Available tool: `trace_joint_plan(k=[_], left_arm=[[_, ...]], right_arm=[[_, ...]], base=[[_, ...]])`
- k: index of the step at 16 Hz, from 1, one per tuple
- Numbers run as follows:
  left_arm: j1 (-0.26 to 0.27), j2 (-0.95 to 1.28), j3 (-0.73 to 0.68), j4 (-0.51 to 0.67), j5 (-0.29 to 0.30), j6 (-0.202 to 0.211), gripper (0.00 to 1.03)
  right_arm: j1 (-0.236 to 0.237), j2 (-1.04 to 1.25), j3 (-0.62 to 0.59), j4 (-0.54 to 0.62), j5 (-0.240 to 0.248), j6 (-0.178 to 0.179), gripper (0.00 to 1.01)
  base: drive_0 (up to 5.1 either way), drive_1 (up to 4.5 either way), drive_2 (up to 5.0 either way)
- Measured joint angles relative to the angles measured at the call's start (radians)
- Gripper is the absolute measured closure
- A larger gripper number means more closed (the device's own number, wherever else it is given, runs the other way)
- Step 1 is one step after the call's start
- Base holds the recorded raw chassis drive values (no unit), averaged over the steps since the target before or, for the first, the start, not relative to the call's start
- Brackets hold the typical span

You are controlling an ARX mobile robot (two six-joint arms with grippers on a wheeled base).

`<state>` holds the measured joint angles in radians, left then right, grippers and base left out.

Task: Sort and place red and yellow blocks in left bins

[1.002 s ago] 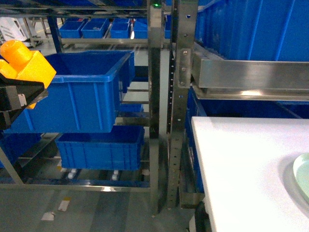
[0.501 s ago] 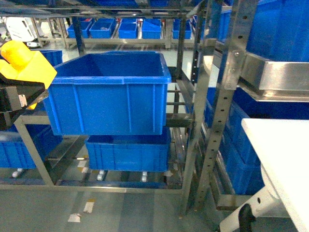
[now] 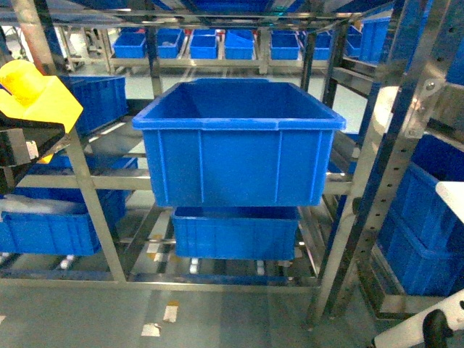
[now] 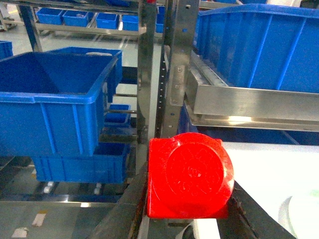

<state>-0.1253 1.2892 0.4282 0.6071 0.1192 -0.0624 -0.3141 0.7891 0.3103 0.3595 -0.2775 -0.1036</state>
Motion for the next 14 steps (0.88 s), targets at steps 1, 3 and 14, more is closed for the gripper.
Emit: trace_joint_plan(k=[1,3,14], left_arm=[[0.0,0.0,0.0,-0.001,0.0,0.0,0.76],[0.0,0.0,0.0,-0.001,0.001,0.0,0.76],[0.0,0.0,0.0,-0.001,0.001,0.01,0.76]], right_arm=[[0.0,0.001,0.0,-0.006,0.0,0.0,0.72],[0.0,0.001,0.0,-0.004,0.0,0.0,0.72],[0.0,0.001,0.0,-0.006,0.0,-0.002,0.72]], base=[[-4.9,2.57,2.6],[-4.9,2.51,2.5],[-5.0,2.43,2.4]])
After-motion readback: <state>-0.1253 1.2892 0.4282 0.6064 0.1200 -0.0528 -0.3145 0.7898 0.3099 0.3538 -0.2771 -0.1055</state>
